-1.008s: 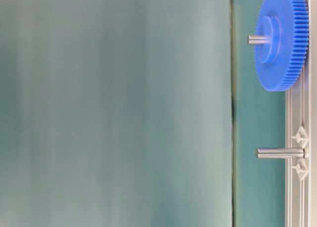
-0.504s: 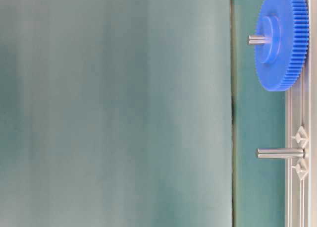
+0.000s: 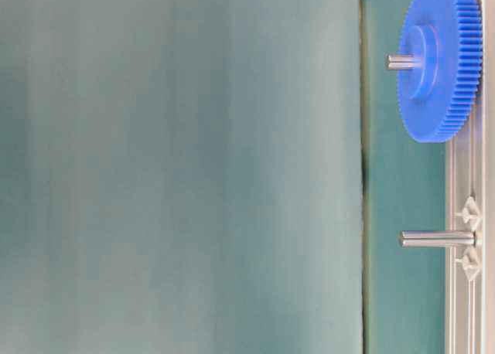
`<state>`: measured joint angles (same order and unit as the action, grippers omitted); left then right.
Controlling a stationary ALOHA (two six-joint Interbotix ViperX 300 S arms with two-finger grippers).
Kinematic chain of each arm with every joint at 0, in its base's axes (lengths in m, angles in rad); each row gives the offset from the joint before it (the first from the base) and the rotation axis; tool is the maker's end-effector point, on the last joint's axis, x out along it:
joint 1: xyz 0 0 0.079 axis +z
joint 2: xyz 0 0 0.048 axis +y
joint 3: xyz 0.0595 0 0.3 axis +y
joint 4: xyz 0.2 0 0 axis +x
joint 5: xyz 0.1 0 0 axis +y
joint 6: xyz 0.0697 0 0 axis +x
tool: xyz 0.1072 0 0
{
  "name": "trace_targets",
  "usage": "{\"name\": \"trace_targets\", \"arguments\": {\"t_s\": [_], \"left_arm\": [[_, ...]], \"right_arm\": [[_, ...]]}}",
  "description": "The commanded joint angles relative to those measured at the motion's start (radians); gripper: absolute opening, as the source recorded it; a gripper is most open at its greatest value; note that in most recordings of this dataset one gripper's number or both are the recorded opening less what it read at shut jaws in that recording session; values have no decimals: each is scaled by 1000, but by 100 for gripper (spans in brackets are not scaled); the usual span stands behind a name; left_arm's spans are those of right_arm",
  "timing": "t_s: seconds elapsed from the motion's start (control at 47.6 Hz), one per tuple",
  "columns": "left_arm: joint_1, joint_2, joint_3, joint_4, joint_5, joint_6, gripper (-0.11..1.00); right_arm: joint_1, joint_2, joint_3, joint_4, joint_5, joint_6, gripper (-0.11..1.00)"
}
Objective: Find the location of the shaft and insert the large gear.
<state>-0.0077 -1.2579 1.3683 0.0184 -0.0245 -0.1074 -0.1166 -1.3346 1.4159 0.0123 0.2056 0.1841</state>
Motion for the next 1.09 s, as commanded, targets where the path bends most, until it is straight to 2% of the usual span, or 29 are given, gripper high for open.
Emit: {"name": "trace_targets", "arguments": {"t_s": [0.0,0.252,0.441,0.903,1.071], "left_arm": [[-5,8,0,3,-38,-2,80],[-5,6,52,3,-81,-2,80],[-5,6,109,5,-83,-3,80],[-3,9,206,5,-104,-2,80],[-5,11,215,3,-100,2,80]], "right_arm": [[-3,8,8,2,-34,8,5],[-2,8,83,0,-123,9,5],[-3,8,124,-2,-138,9,5],[-3,8,206,-2,-275,8,5],[-2,9,204,-2,-270,8,5]]}}
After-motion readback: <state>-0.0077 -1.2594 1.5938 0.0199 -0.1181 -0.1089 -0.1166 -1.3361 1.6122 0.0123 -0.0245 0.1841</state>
